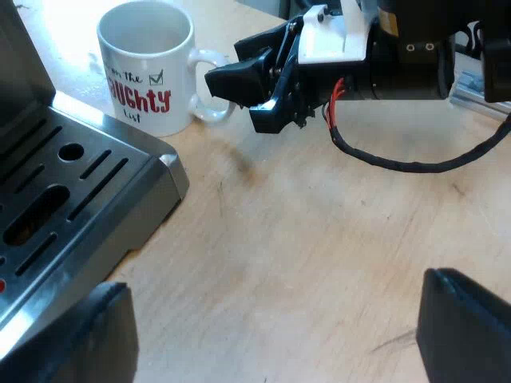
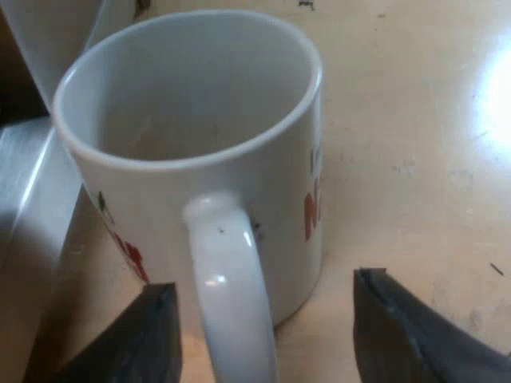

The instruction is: Place mug into machine

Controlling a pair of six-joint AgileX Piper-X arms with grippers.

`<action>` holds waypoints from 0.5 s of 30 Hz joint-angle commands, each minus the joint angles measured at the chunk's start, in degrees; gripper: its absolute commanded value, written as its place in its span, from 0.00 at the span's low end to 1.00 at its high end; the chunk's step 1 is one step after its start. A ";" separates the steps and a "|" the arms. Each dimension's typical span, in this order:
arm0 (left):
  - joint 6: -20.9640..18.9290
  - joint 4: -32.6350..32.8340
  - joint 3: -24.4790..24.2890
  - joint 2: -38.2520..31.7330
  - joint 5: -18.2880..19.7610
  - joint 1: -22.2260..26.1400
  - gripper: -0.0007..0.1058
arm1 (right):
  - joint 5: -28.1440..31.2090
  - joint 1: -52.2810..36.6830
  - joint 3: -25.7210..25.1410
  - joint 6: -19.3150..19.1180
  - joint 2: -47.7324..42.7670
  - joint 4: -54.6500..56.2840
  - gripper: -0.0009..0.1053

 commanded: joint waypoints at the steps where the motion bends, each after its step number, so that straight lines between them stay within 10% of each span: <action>1: -0.46 -1.14 -0.37 -0.06 0.27 -0.30 0.69 | -1.86 -0.64 -1.57 -2.06 -0.03 -0.16 0.48; 15: -0.79 -1.14 -0.37 -0.06 0.27 -0.30 0.69 | -3.71 -0.61 -5.53 -1.03 4.11 3.29 0.48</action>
